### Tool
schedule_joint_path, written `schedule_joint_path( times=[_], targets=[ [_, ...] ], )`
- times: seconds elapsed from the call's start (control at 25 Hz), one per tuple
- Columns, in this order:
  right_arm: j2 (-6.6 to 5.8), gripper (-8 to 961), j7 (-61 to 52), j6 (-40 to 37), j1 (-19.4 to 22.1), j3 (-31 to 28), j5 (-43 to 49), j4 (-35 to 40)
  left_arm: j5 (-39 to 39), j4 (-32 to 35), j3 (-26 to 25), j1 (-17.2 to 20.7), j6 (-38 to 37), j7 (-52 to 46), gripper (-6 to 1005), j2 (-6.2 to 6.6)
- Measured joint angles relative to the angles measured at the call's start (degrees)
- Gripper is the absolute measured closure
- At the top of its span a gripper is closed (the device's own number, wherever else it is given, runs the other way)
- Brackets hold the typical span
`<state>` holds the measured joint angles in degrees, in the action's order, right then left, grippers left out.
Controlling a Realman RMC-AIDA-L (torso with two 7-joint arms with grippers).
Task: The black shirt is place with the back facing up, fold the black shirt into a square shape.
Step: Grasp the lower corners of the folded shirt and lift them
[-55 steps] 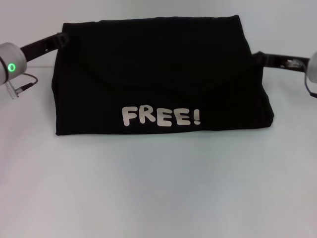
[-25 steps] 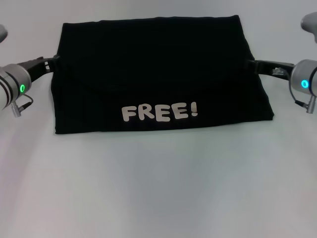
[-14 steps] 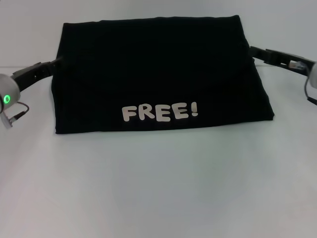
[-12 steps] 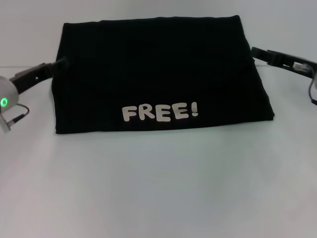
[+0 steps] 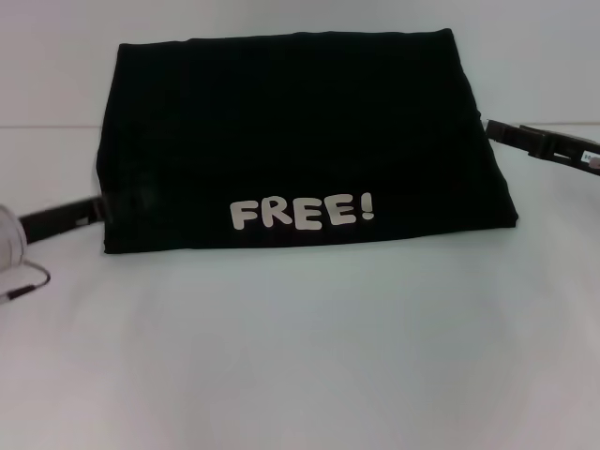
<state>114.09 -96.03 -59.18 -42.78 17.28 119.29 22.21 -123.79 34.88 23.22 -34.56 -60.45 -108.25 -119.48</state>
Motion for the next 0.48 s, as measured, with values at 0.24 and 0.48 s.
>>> schedule_joint_path(
  times=[0.24,0.48],
  targets=[
    [0.01,255,-0.4,1.6,0.0,0.1,0.0,0.0,-5.3,1.1,-0.5,0.4,1.9,-7.0,201,-0.03],
    [-0.03,255,-1.5,3.5,-0.6,0.4,-0.1,0.0,-6.1,1.1,-0.2,0.6,1.9,-7.1,200,-0.05]
  ],
)
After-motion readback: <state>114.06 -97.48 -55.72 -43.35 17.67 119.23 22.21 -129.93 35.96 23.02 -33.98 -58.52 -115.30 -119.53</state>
